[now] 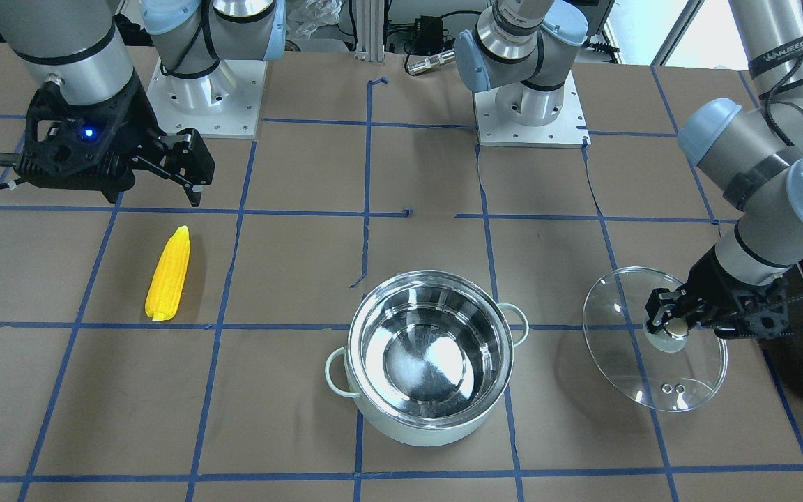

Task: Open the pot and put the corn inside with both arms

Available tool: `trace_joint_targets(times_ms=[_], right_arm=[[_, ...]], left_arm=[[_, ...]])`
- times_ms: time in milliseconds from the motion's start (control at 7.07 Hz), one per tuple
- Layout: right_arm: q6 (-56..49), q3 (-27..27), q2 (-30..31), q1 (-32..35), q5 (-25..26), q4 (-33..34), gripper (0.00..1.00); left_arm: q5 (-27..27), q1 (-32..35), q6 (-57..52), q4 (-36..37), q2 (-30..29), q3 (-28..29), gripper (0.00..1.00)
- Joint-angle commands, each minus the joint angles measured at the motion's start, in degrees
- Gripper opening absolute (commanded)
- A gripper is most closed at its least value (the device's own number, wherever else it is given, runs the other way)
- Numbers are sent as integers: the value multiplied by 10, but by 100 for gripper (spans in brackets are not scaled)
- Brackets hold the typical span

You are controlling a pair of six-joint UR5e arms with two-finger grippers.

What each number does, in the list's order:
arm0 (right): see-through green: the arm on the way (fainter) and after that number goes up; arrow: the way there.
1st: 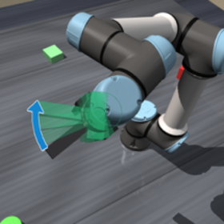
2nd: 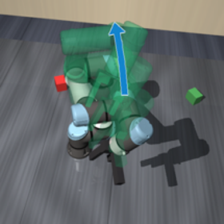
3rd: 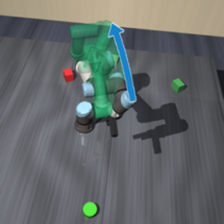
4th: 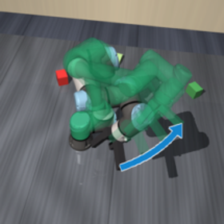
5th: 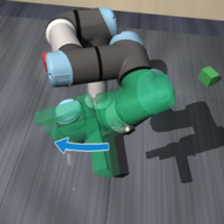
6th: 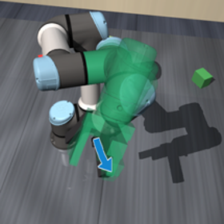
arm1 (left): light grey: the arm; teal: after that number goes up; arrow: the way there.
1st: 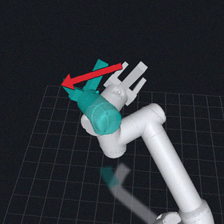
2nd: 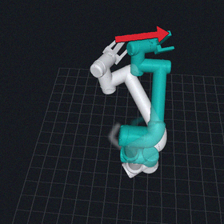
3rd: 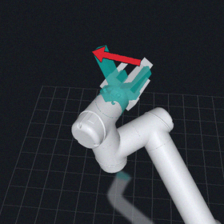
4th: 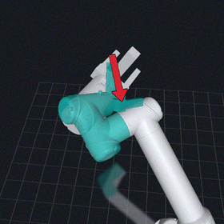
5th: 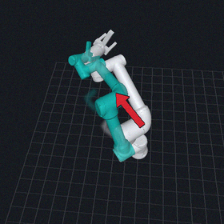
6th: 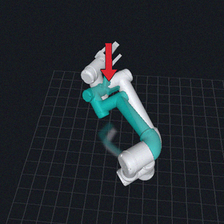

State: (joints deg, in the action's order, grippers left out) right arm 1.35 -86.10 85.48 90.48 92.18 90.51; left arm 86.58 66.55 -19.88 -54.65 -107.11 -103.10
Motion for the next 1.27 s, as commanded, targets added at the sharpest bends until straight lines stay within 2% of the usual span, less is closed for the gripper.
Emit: trace_joint_targets(times_ms=[0,283,424,566,707,990,1131], right_arm=[[-18,-74,-4,-49,-2,52,100],[-54,-195,-5,-69,2,205,100],[-78,-262,-5,-95,-2,281,100],[-79,-338,-5,-124,-22,358,100],[-78,-388,-12,-124,-26,427,100],[-75,-411,-57,-125,-27,477,98],[-78,-410,-66,-125,-26,488,92]], left_arm=[[1,-15,-10,67,-8,-56,26],[19,-17,-9,82,-27,-58,29],[20,-17,-9,82,-29,-57,56],[19,-17,-4,82,-31,-58,74],[18,-17,-2,82,-33,-57,100],[18,9,16,73,7,-38,100],[15,51,37,2,38,-3,100]])
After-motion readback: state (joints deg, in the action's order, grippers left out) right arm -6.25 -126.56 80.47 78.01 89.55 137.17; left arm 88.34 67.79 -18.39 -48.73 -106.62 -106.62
